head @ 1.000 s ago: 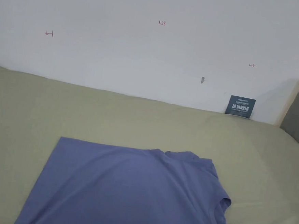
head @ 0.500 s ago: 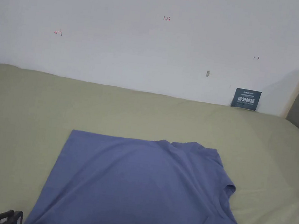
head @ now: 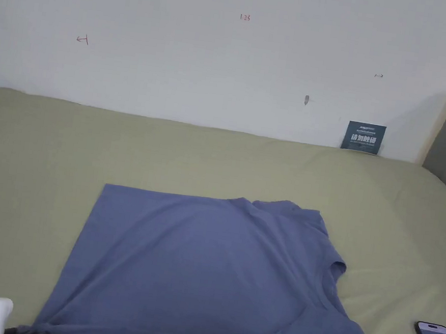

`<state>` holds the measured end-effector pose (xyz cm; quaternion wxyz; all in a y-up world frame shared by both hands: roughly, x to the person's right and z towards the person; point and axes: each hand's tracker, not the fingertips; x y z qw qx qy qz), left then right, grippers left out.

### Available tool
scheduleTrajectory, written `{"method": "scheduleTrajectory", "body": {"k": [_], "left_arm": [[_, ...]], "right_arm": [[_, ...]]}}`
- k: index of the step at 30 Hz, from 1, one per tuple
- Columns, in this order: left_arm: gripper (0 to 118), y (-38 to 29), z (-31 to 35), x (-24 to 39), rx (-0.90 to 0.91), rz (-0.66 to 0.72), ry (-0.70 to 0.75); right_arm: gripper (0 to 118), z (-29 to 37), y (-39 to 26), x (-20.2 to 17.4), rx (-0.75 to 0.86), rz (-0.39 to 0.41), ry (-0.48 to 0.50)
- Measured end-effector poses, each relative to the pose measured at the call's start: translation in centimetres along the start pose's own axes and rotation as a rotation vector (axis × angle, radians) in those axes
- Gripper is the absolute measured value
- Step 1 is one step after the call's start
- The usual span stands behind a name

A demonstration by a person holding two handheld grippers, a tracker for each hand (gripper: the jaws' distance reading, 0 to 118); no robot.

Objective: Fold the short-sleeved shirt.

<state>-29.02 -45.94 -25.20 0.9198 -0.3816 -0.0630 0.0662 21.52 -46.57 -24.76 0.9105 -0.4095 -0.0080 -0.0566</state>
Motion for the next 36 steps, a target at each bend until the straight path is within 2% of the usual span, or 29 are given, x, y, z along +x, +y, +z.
{"method": "scheduleTrajectory", "body": {"k": [1,2,4,6,11,15,16,17,18,19,22,23,24,26,27,28,31,34,35,36], "left_arm": [[100,0.0,-0.1,0.1,0.012,0.003,0.004],[118,0.0,-0.5,0.0,0.014,0.009,0.009],[118,0.0,-0.4,-0.3,0.035,0.04,-0.027],[118,0.4,-1.5,-1.1,0.008,0.062,-0.075],[116,0.3,-5.4,-2.1,-0.041,0.0,0.07],[103,0.3,-7.7,-2.7,-0.061,-0.039,0.026],[88,0.4,-8.0,-2.6,-0.06,-0.039,0.031],[66,0.5,-8.1,-2.4,-0.055,-0.045,0.045],[27,0.5,-8.3,-2.7,-0.028,-0.049,0.084],[7,0.7,-8.3,-2.8,-0.024,-0.025,0.041],[6,1.0,-8.2,-3.5,-0.043,0.01,0.014],[6,1.1,-8.1,-3.6,-0.042,0.005,0.011],[6,1.2,-8.0,-3.5,-0.041,0.001,0.008],[6,1.1,-7.8,-3.9,-0.037,0.003,-0.002],[6,1.1,-7.8,-3.8,-0.036,0.0,-0.004],[6,1.2,-7.8,-3.7,-0.034,-0.007,-0.001],[6,1.0,-7.4,-3.1,-0.043,-0.025,0.006],[6,1.0,-7.3,-2.8,-0.045,-0.035,0.009],[6,1.1,-7.4,-2.7,-0.049,-0.036,0.01],[6,1.1,-7.4,-2.7,-0.052,-0.038,0.012]], "right_arm": [[0,-0.1,-0.4,0.1,0.002,-0.002,-0.005],[0,-0.3,-0.2,0.4,0.0,-0.015,-0.002],[0,-0.5,-0.1,1.0,-0.013,-0.069,0.045],[0,-0.5,-0.6,1.0,-0.004,-0.069,0.028],[0,-0.3,-0.7,1.1,0.0,-0.061,0.037],[0,-0.6,-0.3,1.2,0.004,-0.055,0.025],[0,-0.7,-0.2,1.4,0.003,-0.058,0.023],[0,-0.8,-0.1,1.2,0.001,-0.064,0.02],[0,-0.8,-0.1,1.4,0.003,-0.066,0.016],[0,-0.9,0.0,1.6,0.002,-0.061,0.012],[0,-1.5,0.5,2.3,-0.034,-0.033,-0.031],[3,-1.7,0.7,2.7,-0.038,-0.034,-0.04],[18,-2.0,0.8,3.1,-0.039,-0.031,-0.056],[91,-3.1,1.0,4.1,-0.045,-0.019,-0.042],[112,-3.6,1.0,4.4,-0.068,-0.015,-0.029],[117,-4.0,1.0,4.6,-0.07,-0.014,-0.032],[114,-5.3,0.9,4.6,-0.105,0.004,0.006],[111,-7.4,0.7,4.7,-0.118,0.024,-0.026],[97,-7.9,0.6,4.7,-0.126,0.032,-0.054],[67,-8.1,0.6,4.7,-0.141,0.041,-0.046]]}}
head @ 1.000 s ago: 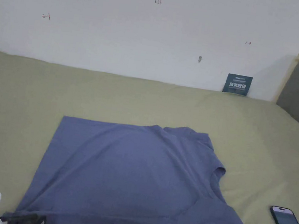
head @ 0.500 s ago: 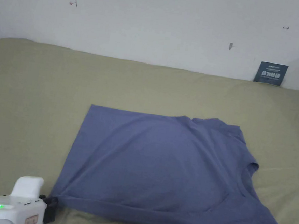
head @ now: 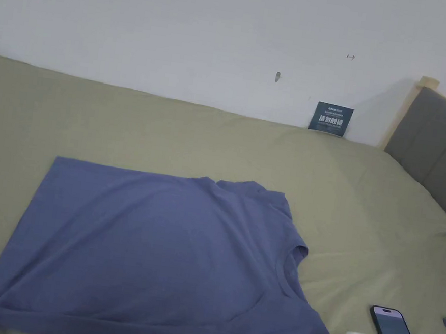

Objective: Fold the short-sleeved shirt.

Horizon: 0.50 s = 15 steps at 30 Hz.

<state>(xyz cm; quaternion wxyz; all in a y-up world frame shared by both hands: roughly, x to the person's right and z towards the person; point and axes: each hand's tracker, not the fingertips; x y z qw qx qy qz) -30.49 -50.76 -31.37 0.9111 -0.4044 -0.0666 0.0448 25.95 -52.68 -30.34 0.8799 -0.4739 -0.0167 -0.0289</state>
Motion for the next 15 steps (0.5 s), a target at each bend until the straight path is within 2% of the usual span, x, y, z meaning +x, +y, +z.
{"method": "scheduleTrajectory", "body": {"k": [1,2,3,4,5,8,15], "left_arm": [[6,0.0,0.1,0.0,0.0,-0.001,0.0],[6,0.0,0.3,0.0,-0.002,-0.001,-0.005],[6,0.0,0.4,0.0,-0.003,-0.004,-0.014],[6,0.1,0.6,0.2,-0.003,-0.007,-0.018],[6,0.1,0.7,0.5,-0.001,-0.018,-0.013],[6,0.3,1.2,0.6,0.012,-0.044,-0.009],[6,4.1,1.9,-0.2,0.054,-0.069,-0.03]], "right_arm": [[15,-0.2,0.2,0.0,-0.019,0.014,0.006],[15,-0.2,0.0,0.0,-0.027,0.022,0.047],[8,0.3,-0.2,-0.2,0.017,0.01,0.028],[7,1.1,-0.3,-0.6,0.062,0.009,-0.005],[6,1.7,0.0,-1.0,0.068,0.018,0.019],[6,3.0,0.4,-2.0,0.129,0.095,-0.018],[6,5.1,5.2,-1.7,0.164,0.042,0.028]]}}
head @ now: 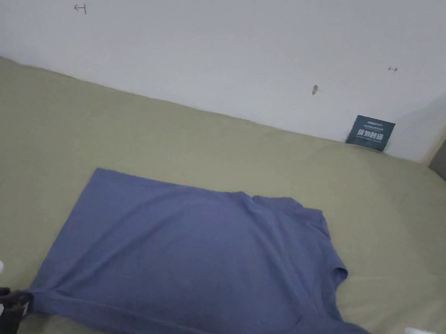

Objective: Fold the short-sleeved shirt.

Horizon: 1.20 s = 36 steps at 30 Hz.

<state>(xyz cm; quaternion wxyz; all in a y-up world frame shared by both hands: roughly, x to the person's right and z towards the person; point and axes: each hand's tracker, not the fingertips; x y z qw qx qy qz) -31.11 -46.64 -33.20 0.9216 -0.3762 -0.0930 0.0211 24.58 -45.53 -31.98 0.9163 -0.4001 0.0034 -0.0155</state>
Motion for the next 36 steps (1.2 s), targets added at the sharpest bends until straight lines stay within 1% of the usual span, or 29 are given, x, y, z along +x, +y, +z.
{"method": "scheduleTrajectory", "body": {"k": [2,6,8,11,13,17,18,19,20,21,22,23,24,26,28,30,31,32,33,34,35,36], "left_arm": [[6,2.3,-0.7,-0.3,-0.005,-0.025,0.0],[6,7.7,-4.0,-1.4,-0.063,-0.048,-0.011],[6,10.1,-5.6,-1.4,-0.078,-0.084,-0.004],[6,12.9,-8.9,-1.9,-0.151,-0.079,0.005],[6,13.9,-10.8,-2.2,-0.16,-0.081,0.005],[6,14.7,-14.1,-2.1,-0.204,-0.042,-0.004],[7,14.8,-14.7,-2.2,-0.208,-0.045,-0.006],[9,14.7,-15.6,-2.5,-0.21,-0.042,-0.002],[19,14.7,-16.0,-2.6,-0.213,-0.038,0.022],[43,14.6,-16.0,-2.7,-0.214,-0.018,0.024],[76,14.5,-15.5,-3.0,-0.214,0.01,0.018],[84,14.5,-15.0,-3.3,-0.175,0.038,-0.001],[83,14.4,-14.0,-3.4,-0.158,0.057,-0.017],[83,13.9,-11.4,-2.9,-0.108,0.056,0.022],[83,12.7,-8.0,-1.4,-0.018,0.011,0.071],[82,11.0,-4.9,-0.4,0.057,0.004,0.08],[80,9.7,-3.5,0.1,0.088,0.018,0.08],[74,8.3,-2.2,0.5,0.125,0.047,0.07],[57,7.2,-1.3,0.8,0.139,0.082,0.057],[13,5.9,-0.7,0.9,0.131,0.112,0.027],[1,4.7,-1.2,0.3,0.109,0.111,0.05],[1,3.4,-0.8,0.8,0.102,0.124,0.066]], "right_arm": [[6,-0.9,2.5,0.4,-0.004,-0.015,0.017],[6,-4.3,7.6,0.6,-0.058,-0.001,0.039],[6,-6.5,10.3,0.8,-0.096,-0.018,0.054],[6,-10.0,13.2,1.2,-0.149,-0.033,0.048],[6,-12.2,14.3,1.5,-0.178,-0.057,0.038],[7,-16.0,15.1,2.3,-0.226,-0.11,0.012],[7,-16.5,15.1,2.5,-0.226,-0.122,0.007],[11,-16.8,14.9,2.7,-0.217,-0.138,0.008],[25,-16.9,14.8,2.8,-0.197,-0.158,-0.014],[51,-16.7,14.7,2.9,-0.168,-0.163,-0.025],[90,-15.9,14.3,2.8,-0.118,-0.163,0.005],[104,-14.9,14.0,2.9,-0.064,-0.159,0.032],[106,-13.9,13.9,2.9,-0.017,-0.157,0.044],[104,-11.3,13.0,2.5,0.045,-0.138,0.053],[105,-8.9,11.8,2.1,0.081,-0.115,0.036],[105,-6.6,10.1,1.1,0.095,-0.092,0.018],[104,-5.6,8.9,0.8,0.103,-0.077,0.014],[101,-4.7,7.6,0.5,0.11,-0.054,0.022],[90,-4.0,6.4,0.2,0.109,-0.043,0.033],[59,-3.4,4.9,-0.5,0.1,-0.034,0.042],[17,-3.2,3.6,-0.9,0.084,-0.025,0.044],[0,-3.3,2.6,-1.3,0.041,-0.018,0.028]]}}
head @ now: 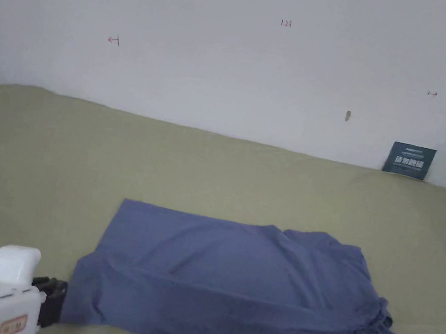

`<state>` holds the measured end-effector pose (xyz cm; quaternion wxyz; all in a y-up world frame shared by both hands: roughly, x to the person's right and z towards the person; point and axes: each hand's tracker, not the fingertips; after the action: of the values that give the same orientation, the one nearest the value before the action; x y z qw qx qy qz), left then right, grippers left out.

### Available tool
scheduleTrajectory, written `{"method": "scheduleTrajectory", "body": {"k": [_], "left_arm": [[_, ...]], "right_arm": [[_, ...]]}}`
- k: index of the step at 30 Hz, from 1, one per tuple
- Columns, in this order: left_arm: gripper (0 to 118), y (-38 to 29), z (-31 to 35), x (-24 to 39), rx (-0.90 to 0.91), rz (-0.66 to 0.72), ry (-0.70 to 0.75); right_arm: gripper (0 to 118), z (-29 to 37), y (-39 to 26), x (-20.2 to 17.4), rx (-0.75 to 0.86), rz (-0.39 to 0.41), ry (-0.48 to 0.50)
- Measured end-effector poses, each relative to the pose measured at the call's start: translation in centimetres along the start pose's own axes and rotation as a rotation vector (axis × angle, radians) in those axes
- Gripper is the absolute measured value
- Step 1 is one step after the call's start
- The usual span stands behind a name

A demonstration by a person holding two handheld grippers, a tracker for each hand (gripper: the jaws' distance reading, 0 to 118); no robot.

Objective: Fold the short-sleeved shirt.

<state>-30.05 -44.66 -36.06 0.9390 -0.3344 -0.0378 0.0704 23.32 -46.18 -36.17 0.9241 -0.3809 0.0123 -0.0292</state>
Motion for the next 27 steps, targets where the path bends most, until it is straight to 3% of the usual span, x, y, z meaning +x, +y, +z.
{"method": "scheduleTrajectory", "body": {"k": [3,9,10,12,13,15,16,18,21,24,25,26,27], "left_arm": [[0,-3.3,0.1,0.1,-0.063,-0.026,-0.007],[0,-3.8,-1.6,-0.4,-0.127,0.052,-0.012],[8,-3.0,-2.4,-0.7,-0.133,0.059,-0.015],[13,-1.5,-4.2,-1.0,-0.127,0.065,0.006],[27,-0.6,-5.4,-1.3,-0.13,0.067,0.01],[92,0.7,-8.0,-2.4,-0.152,0.106,-0.026],[111,1.4,-9.0,-2.9,-0.148,0.138,-0.042],[109,2.5,-11.3,-3.5,-0.197,0.166,-0.051],[108,2.8,-14.0,-3.5,-0.244,0.142,0.047],[90,2.2,-14.7,-3.1,-0.29,0.081,0.072],[77,2.2,-14.3,-3.1,-0.242,0.053,0.069],[50,2.4,-13.8,-3.2,-0.214,0.046,0.092],[12,2.4,-13.1,-3.4,-0.214,0.044,0.092]], "right_arm": [[0,-0.1,-2.3,-0.7,-0.072,-0.016,0.044],[0,-0.1,-2.3,-1.5,-0.06,0.01,0.021],[0,-0.3,-2.3,-1.4,-0.039,0.014,0.02],[0,0.0,-1.0,-1.4,-0.006,0.009,0.006],[0,-0.1,-0.6,-1.2,0.003,0.002,0.011],[0,-0.2,0.1,-0.8,0.018,-0.015,0.006],[0,-0.3,0.7,-0.6,0.017,-0.021,0.006],[0,-0.5,0.8,-0.1,0.026,-0.028,-0.006],[0,-0.7,1.3,0.6,0.043,-0.046,-0.019],[0,-1.9,1.0,1.8,0.041,-0.091,-0.033],[0,-2.4,0.9,2.3,0.043,-0.106,-0.051],[3,-3.3,0.8,2.8,0.042,-0.119,-0.083],[16,-3.8,0.8,3.1,0.031,-0.122,-0.128]]}}
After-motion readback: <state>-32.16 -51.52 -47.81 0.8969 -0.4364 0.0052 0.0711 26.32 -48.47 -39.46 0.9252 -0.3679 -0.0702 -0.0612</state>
